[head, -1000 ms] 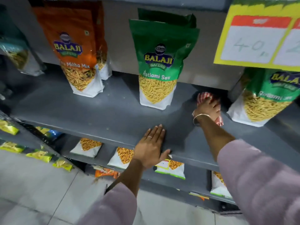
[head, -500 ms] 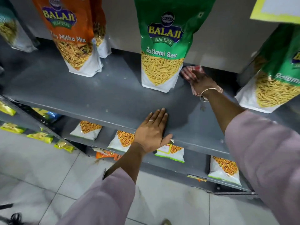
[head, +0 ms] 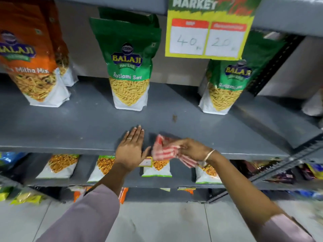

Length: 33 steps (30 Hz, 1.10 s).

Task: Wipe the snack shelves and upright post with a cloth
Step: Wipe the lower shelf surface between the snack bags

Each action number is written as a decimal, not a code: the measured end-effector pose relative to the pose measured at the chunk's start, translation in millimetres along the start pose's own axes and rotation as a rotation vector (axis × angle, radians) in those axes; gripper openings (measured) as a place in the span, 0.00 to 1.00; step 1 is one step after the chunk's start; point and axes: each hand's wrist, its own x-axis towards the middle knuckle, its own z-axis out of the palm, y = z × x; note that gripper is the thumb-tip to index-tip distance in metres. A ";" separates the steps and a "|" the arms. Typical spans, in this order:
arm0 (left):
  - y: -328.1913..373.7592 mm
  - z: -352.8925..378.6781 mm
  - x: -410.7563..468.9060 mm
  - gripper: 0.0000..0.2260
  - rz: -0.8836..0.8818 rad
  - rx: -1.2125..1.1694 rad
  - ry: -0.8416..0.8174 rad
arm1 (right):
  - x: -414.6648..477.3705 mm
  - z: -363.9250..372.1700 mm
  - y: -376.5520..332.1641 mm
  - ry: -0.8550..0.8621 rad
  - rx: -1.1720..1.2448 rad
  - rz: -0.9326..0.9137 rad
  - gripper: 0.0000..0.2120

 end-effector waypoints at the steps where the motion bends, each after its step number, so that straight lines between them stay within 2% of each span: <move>1: 0.1 -0.9 0.4 0.32 0.001 0.003 -0.028 | -10.3 -6.8 0.3 -0.109 0.057 0.036 0.18; 3: 0.4 -0.5 0.8 0.33 0.004 0.000 -0.047 | -24.9 -23.4 -4.0 -0.195 0.241 0.033 0.18; 5: 0.4 1.4 1.4 0.32 -0.014 -0.006 -0.036 | -25.2 -37.2 -6.8 -0.061 0.527 0.012 0.18; 7: 1.2 2.8 2.1 0.34 -0.037 -0.007 -0.008 | -7.9 -39.8 -3.5 0.164 0.623 0.049 0.18; 8: 1.3 4.1 2.1 0.36 -0.036 -0.012 0.016 | 7.3 -37.9 0.1 0.301 0.427 0.108 0.19; 9: 1.3 4.5 2.0 0.37 -0.029 -0.011 0.016 | 23.5 -31.9 5.2 0.397 0.119 0.246 0.21; 10: 0.5 6.0 2.5 0.39 -0.013 -0.003 0.024 | 35.8 -16.5 9.2 0.417 -0.189 0.390 0.25; 11: -0.4 7.6 3.0 0.39 -0.008 0.001 0.034 | 47.1 -0.3 9.5 0.419 -0.444 0.449 0.27; 12: -1.2 9.6 3.4 0.39 -0.008 0.007 0.054 | 55.1 14.2 2.5 0.389 -0.584 0.443 0.27; 16: -2.0 10.3 2.9 0.39 -0.018 0.009 0.042 | 47.3 51.0 -34.8 0.407 -0.534 0.227 0.26; 19: -1.9 9.2 4.0 0.44 -0.011 0.021 0.041 | 8.5 45.6 -27.9 0.446 -0.451 0.103 0.22; 21: -1.5 8.8 3.5 0.45 -0.012 0.000 0.029 | -21.5 29.7 -15.6 0.346 -0.317 0.087 0.18; 23: -2.0 10.1 4.5 0.44 -0.016 -0.011 0.017 | -41.5 -0.6 -16.7 0.160 -0.047 0.093 0.18; 24: -2.0 10.4 5.1 0.43 -0.014 -0.002 0.019 | -42.0 -13.5 -16.0 0.137 0.109 0.082 0.18; 25: -2.2 11.1 4.8 0.43 -0.019 0.010 0.002 | -37.2 -25.8 -13.2 0.233 0.201 0.082 0.17; 26: -1.7 9.3 4.9 0.43 -0.026 0.012 -0.005 | -28.4 -35.4 -9.6 0.409 0.230 0.102 0.16; 27: -1.4 9.8 4.7 0.44 -0.033 0.002 0.010 | -12.8 -39.3 -0.7 0.579 0.175 0.160 0.16; 28: -1.6 9.6 4.6 0.45 -0.031 -0.004 0.016 | 4.5 -38.8 4.4 0.668 0.091 0.234 0.17; 29: -1.2 8.8 4.6 0.47 -0.022 -0.013 0.026 | 21.7 -33.1 6.9 0.669 -0.043 0.298 0.19; 31: -1.3 6.5 5.0 0.48 -0.017 -0.031 0.014 | 52.1 -10.9 13.8 0.522 -0.341 0.304 0.23; 33: -1.3 6.2 3.5 0.42 -0.025 -0.016 0.027 | 78.8 -7.5 16.3 0.482 -0.476 0.305 0.25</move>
